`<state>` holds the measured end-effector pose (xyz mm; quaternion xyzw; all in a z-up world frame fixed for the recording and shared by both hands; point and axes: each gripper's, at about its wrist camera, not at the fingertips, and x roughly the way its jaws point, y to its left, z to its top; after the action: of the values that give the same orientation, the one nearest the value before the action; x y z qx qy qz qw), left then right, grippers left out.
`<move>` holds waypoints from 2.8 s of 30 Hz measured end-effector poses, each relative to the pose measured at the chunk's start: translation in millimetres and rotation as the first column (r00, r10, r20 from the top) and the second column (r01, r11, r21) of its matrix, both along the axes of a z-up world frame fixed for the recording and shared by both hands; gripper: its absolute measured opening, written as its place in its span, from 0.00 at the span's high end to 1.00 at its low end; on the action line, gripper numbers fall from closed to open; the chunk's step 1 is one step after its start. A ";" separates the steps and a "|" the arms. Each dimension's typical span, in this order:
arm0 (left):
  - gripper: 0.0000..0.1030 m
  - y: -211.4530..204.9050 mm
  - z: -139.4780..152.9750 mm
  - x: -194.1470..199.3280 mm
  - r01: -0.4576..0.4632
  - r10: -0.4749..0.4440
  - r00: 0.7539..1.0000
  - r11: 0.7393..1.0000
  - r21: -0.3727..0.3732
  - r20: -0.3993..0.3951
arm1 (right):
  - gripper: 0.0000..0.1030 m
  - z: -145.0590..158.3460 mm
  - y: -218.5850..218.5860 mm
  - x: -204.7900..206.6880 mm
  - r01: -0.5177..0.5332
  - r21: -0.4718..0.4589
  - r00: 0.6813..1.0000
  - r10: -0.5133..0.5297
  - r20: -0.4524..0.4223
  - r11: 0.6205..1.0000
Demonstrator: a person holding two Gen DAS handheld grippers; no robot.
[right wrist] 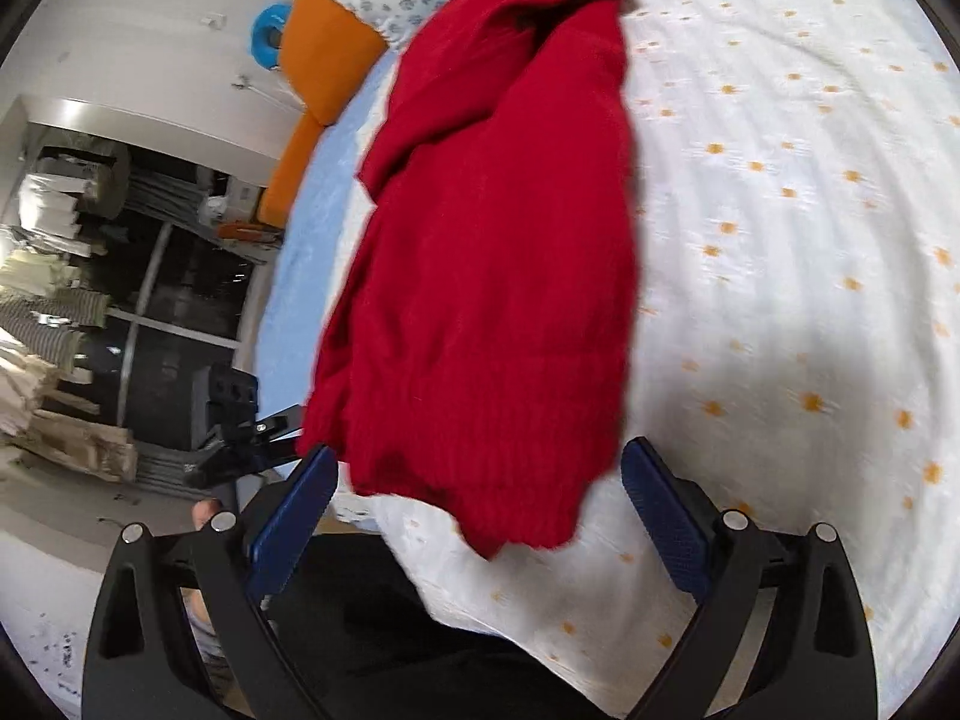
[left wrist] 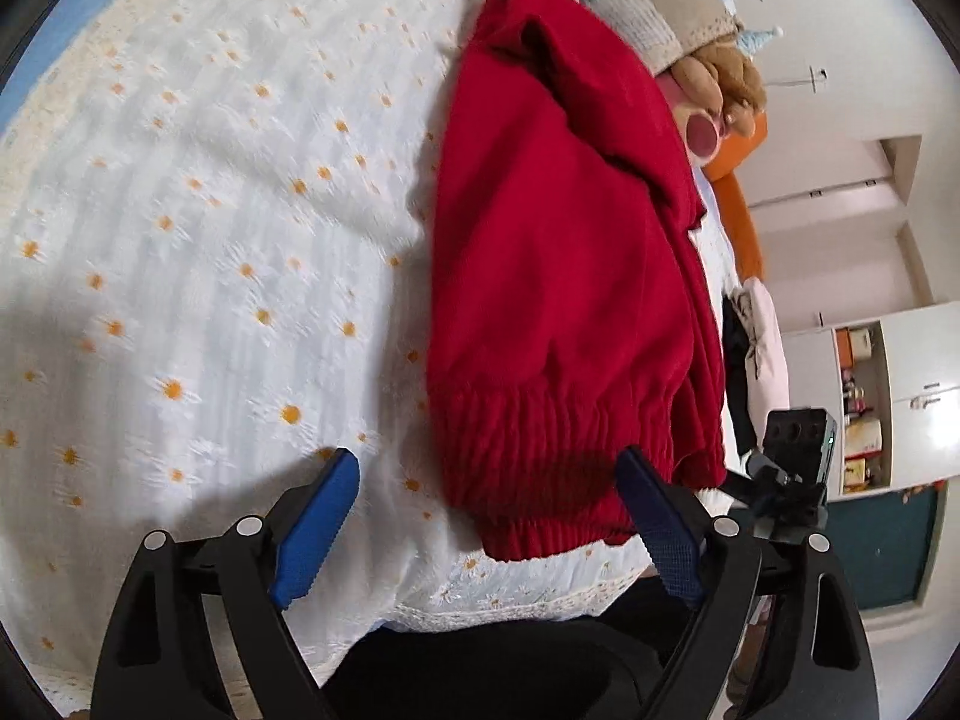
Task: Fold large clothes
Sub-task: 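Grasp the ribbed hem end of the folded sweater with both tools and lift it, then fold the lifted hem end over onto the sweater with both tools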
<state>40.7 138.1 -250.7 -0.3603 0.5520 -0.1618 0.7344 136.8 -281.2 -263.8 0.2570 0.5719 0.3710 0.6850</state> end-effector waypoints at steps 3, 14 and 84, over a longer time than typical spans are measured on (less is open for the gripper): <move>0.14 8.9 2.5 4.0 -0.013 0.013 1.000 1.000 0.004 0.002 | 0.05 -3.9 4.3 7.6 -0.007 0.007 1.000 0.008 -0.030 1.000; 0.18 -8.7 -4.9 21.4 0.040 -0.040 0.998 0.999 -0.011 -0.058 | 0.43 7.8 -5.9 22.8 0.032 0.106 0.982 -0.012 -0.188 0.994; 0.65 27.6 81.7 327.7 -0.077 0.088 0.996 0.869 -0.489 0.000 | 0.85 157.4 -4.9 275.5 0.164 0.154 0.980 -0.179 0.091 0.974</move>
<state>368.4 165.7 -169.0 -0.5552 0.4694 -0.2684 0.6320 412.2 -286.1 -106.5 0.3351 0.4824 0.3641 0.7228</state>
